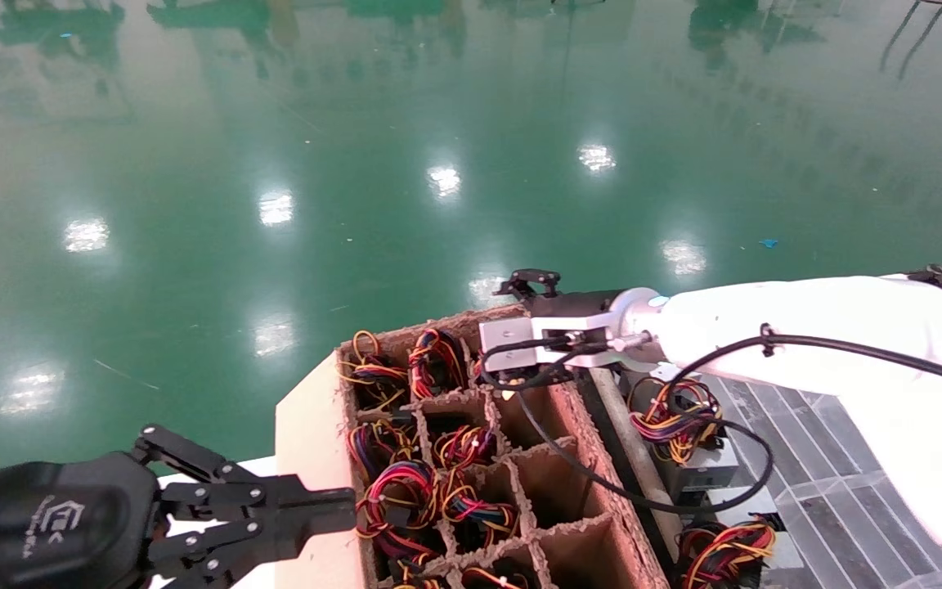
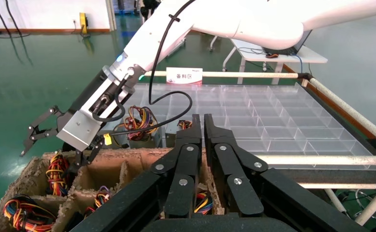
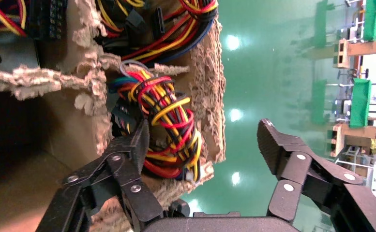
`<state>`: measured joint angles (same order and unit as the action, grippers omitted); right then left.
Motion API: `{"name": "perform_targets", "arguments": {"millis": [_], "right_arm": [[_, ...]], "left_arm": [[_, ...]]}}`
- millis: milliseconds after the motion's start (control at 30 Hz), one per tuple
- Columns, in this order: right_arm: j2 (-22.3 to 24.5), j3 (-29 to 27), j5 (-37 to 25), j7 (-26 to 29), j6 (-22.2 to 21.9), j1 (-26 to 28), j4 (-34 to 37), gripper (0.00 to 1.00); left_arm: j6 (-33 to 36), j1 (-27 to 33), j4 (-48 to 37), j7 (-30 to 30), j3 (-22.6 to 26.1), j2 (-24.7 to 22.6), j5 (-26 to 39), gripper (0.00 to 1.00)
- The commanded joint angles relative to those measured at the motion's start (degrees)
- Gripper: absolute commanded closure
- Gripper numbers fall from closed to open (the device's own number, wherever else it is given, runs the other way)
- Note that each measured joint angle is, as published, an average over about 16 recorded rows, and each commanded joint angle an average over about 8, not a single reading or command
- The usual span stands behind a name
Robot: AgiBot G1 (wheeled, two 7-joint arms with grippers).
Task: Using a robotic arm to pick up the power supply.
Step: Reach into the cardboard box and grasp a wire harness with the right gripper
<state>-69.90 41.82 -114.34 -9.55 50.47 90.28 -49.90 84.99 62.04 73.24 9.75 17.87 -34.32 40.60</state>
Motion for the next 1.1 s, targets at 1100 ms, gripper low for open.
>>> {"name": "perform_targets", "arguments": {"millis": [1100], "right_arm": [[2.35, -0.33, -1.23, 8.92, 5.65, 1.62, -6.34, 1.00]], "left_arm": [[-0.03, 0.02, 0.00, -0.04, 0.07, 0.03, -0.05, 0.00]]}}
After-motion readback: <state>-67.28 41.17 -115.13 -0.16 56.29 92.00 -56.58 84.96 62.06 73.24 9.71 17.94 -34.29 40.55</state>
